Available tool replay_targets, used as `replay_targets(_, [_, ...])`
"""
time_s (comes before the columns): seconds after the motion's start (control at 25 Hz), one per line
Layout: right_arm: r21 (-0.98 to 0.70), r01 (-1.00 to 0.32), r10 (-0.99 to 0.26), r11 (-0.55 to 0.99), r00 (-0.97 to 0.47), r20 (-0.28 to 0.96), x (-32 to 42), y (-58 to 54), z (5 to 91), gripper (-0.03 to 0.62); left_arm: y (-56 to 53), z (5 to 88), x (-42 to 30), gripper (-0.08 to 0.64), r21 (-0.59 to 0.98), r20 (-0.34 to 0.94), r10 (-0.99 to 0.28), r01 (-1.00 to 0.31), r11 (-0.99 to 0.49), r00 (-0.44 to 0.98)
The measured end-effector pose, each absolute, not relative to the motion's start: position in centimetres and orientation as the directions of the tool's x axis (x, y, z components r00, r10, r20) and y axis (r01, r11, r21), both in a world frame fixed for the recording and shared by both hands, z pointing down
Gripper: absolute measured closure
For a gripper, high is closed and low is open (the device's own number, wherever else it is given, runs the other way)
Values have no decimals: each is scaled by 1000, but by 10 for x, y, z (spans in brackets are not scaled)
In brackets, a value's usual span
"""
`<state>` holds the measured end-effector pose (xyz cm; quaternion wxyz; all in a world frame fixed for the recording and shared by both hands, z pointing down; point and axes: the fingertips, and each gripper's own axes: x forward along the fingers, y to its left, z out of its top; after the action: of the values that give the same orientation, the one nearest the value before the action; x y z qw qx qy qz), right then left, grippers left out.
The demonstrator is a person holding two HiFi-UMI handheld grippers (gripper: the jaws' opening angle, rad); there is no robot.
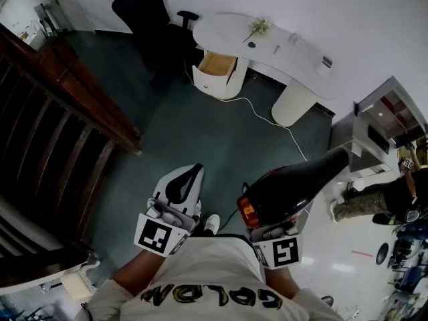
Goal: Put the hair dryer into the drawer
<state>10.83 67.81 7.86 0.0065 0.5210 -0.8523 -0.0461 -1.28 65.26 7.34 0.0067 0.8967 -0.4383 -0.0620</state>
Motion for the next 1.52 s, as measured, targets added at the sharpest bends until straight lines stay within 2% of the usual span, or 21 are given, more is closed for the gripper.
replay_targets(0.44, [92, -885, -886, 457, -462, -46, 104, 643, 74, 347, 621, 72, -13, 547, 76, -117, -779, -776, -626, 616])
replay_targets(1.16, [104, -905, -905, 413, -420, -61, 34, 476, 64, 347, 453, 65, -84, 548, 75, -139, -749, -747, -660, 648])
replay_targets(1.52, [107, -914, -917, 392, -398, -40, 34, 423, 69, 347, 399, 69, -87, 548, 85, -118, -737, -733, -675, 665])
